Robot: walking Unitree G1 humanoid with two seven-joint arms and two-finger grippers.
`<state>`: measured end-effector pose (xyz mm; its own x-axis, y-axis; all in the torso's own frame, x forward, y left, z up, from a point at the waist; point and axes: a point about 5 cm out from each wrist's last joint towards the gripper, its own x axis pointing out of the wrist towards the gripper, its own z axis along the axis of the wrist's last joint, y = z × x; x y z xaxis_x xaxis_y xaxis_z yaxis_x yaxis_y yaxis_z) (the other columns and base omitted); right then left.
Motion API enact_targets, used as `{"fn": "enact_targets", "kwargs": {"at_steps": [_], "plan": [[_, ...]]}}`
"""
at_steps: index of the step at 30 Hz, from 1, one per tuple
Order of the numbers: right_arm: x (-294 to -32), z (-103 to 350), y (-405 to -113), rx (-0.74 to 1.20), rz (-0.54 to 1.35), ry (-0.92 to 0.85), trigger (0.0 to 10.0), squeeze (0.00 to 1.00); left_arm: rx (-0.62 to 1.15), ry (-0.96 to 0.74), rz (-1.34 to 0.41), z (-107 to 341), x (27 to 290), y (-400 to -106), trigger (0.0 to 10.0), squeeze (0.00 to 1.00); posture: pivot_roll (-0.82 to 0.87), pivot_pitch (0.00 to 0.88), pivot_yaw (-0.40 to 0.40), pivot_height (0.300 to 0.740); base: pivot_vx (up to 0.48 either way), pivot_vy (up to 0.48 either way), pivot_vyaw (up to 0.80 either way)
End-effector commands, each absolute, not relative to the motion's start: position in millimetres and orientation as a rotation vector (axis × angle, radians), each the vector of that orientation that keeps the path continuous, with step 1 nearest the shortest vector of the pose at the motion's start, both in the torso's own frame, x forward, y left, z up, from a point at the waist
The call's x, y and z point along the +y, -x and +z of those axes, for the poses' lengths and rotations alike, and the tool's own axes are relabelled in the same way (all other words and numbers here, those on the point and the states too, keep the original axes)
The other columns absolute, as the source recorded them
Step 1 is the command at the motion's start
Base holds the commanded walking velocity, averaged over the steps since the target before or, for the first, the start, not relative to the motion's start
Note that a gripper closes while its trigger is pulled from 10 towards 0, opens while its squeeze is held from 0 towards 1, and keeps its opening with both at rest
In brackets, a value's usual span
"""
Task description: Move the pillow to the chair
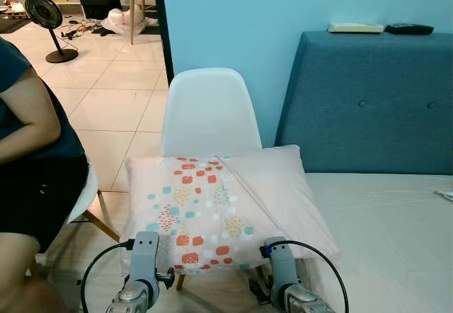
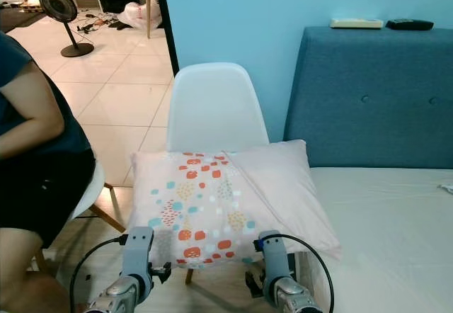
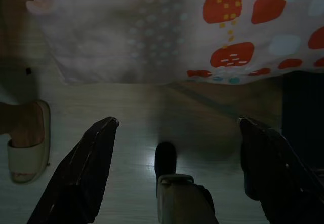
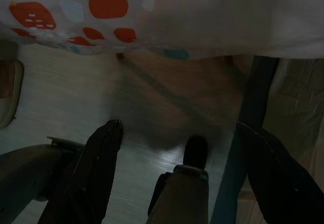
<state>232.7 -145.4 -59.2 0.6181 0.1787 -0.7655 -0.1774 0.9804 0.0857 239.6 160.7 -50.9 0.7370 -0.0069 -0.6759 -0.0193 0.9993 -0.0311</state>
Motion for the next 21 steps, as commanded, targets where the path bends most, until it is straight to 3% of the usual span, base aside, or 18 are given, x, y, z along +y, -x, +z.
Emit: {"fn": "enact_targets", "kwargs": {"at_steps": [1, 15, 21], "plan": [[-144.1, -60.0, -231.4, 0.880, 0.202, -0.013, 10.0, 0.00, 0.775, 0.046, 0.016, -55.1, 161.7, -234.7, 10.0, 0.00, 0.01, 0.035, 0.013, 0.740, 0.000, 0.000, 0.00], [-149.8, -61.3, -228.8, 0.887, 0.221, 0.030, 10.0, 0.00, 0.774, 0.061, 0.027, -57.8, 156.6, -230.2, 10.0, 0.00, 0.00, 0.048, -0.031, 0.740, 0.000, 0.000, 0.00], [-162.4, -52.1, -241.1, 0.813, 0.167, 0.077, 10.0, 0.00, 0.726, -0.033, 0.007, -53.0, 158.4, -234.8, 10.0, 0.00, -0.01, 0.048, -0.066, 0.740, 0.000, 0.000, 0.00]]}}
